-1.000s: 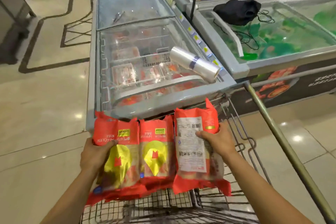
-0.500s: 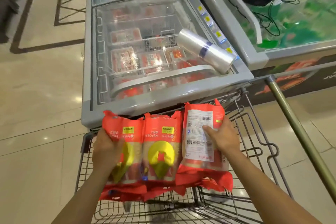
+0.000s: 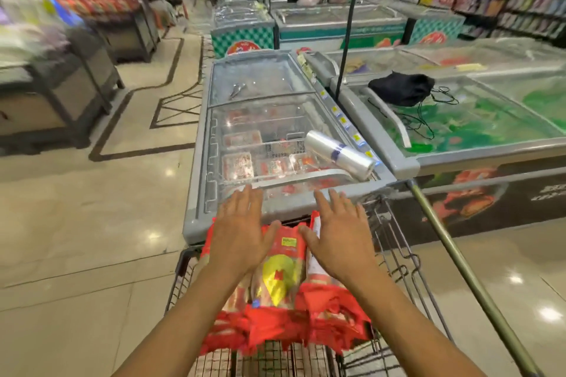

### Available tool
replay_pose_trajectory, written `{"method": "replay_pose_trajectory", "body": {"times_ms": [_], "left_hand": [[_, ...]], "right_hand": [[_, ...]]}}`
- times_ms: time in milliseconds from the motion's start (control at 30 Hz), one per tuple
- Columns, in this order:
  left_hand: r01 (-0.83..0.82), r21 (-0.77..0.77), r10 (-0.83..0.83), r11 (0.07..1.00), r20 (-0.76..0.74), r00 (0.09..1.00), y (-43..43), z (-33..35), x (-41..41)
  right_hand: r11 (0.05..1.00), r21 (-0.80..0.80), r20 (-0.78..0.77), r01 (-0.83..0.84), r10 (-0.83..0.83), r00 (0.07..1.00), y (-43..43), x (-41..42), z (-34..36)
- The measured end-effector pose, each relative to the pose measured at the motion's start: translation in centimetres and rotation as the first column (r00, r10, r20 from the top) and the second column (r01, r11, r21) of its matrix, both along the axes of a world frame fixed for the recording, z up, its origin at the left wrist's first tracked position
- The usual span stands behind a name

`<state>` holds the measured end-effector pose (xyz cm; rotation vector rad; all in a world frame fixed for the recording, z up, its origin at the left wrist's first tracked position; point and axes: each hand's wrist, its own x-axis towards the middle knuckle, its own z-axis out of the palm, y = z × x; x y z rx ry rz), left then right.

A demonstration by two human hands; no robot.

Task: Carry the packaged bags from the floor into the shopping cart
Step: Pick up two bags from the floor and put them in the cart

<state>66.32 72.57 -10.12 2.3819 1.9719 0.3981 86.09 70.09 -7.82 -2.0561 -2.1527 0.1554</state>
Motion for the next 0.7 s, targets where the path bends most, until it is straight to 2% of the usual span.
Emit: {"method": "replay_pose_trajectory", "body": {"times_ms": [167, 267, 500, 700], "left_hand": [[-0.035, 0.08, 0.041, 0.996, -0.065, 0.997, -6.9, 5.5, 0.2], [-0.081, 0.119, 0.093, 0.99, -0.097, 0.991, -10.9, 7.9, -0.6], [-0.241, 0.141, 0.262, 0.96, -0.153, 0.953, -18.5, 10.3, -6.2], [-0.453, 0.096, 0.463, 0.886, -0.185, 0.867, -24.8, 11.6, -12.8]], "right_hand": [[0.991, 0.133, -0.077, -0.024, 0.035, 0.996, -6.6, -0.9, 3.7], [0.986, 0.154, -0.098, -0.071, 0.086, 0.991, -9.3, -2.1, 5.1], [0.949, 0.166, -0.05, -0.268, 0.279, 0.959, -12.9, -8.3, 7.8], [0.851, 0.188, -0.024, -0.49, 0.503, 0.864, -15.1, -16.9, 9.3]]}}
